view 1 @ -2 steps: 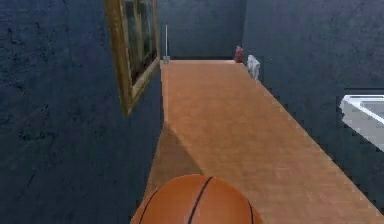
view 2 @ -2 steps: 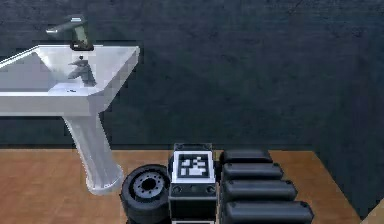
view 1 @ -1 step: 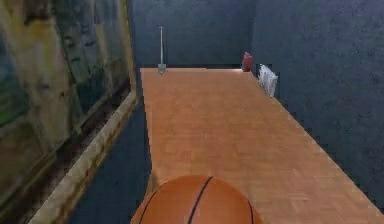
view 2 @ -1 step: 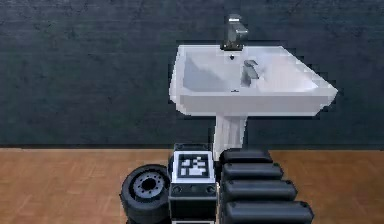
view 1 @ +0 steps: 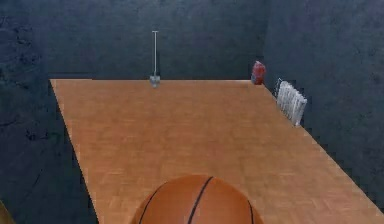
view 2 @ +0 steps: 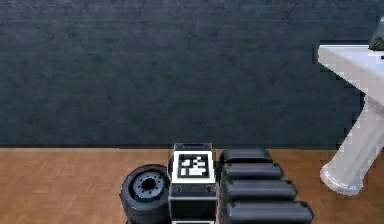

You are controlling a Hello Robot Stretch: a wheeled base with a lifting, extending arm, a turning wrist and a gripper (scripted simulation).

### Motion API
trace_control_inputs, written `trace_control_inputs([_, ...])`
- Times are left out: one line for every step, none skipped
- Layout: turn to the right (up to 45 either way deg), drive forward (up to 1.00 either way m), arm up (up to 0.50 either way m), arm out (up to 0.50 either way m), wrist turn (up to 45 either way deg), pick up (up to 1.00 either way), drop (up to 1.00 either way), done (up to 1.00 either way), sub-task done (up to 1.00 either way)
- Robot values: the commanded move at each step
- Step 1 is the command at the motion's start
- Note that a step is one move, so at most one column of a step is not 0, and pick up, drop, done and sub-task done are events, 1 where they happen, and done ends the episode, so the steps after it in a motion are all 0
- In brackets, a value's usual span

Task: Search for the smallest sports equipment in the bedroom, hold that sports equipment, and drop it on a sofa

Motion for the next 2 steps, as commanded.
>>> trace_control_inputs([0.0, 0.45, 0.0, 0.0, 0.0, 0.0, 0.0, 0.0, 0.0])
trace_control_inputs([18.0, 0.0, 0.0, 0.0, 0.0, 0.0, 0.0, 0.0, 0.0])
